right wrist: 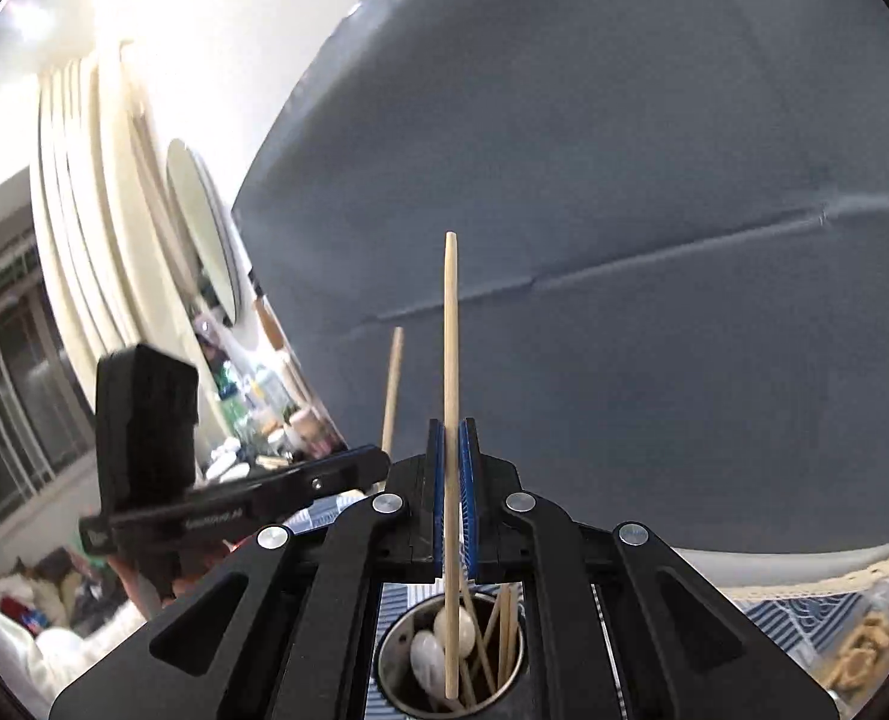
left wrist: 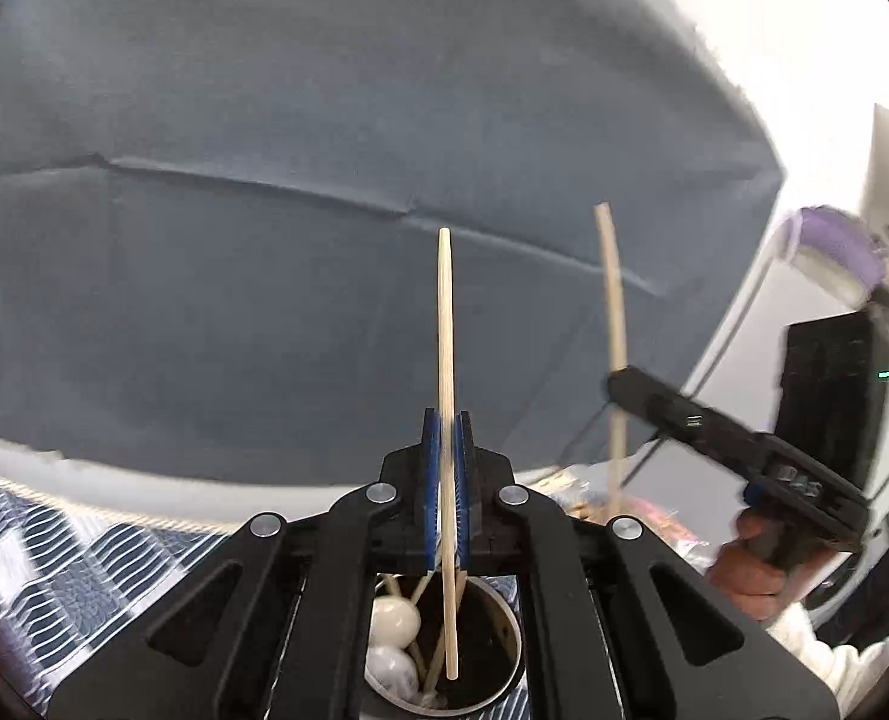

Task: Organize utensils
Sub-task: 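Lower the chopsticks into the black cup and open both tools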

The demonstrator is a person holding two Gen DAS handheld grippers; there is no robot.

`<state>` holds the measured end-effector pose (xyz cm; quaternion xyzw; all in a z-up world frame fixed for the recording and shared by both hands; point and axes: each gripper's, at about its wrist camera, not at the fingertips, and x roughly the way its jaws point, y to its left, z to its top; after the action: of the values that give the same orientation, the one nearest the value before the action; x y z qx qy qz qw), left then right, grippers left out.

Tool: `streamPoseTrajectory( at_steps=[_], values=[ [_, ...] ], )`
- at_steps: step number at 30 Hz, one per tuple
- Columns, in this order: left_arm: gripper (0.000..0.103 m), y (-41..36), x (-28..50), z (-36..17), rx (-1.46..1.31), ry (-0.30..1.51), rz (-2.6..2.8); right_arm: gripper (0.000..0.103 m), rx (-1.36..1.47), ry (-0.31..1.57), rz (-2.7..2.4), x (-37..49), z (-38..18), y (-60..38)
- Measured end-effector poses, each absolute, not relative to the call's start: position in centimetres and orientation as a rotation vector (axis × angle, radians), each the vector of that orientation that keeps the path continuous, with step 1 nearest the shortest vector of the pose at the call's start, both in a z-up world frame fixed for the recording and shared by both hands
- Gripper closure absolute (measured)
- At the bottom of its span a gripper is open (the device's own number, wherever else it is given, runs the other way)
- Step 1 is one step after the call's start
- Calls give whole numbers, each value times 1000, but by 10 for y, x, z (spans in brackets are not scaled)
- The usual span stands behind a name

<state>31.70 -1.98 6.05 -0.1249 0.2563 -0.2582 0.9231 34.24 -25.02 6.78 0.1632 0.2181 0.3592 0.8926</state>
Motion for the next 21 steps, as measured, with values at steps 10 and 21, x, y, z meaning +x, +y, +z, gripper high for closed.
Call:
streamPoseTrajectory(
  at_steps=[10,21],
  values=[
    [98,-11,319,14,-355,460,-624,98,381,512,779,355,12,-236],
    [98,-36,308,-20,-293,583,-637,98,255,627,758,339,-8,-223]
  ],
)
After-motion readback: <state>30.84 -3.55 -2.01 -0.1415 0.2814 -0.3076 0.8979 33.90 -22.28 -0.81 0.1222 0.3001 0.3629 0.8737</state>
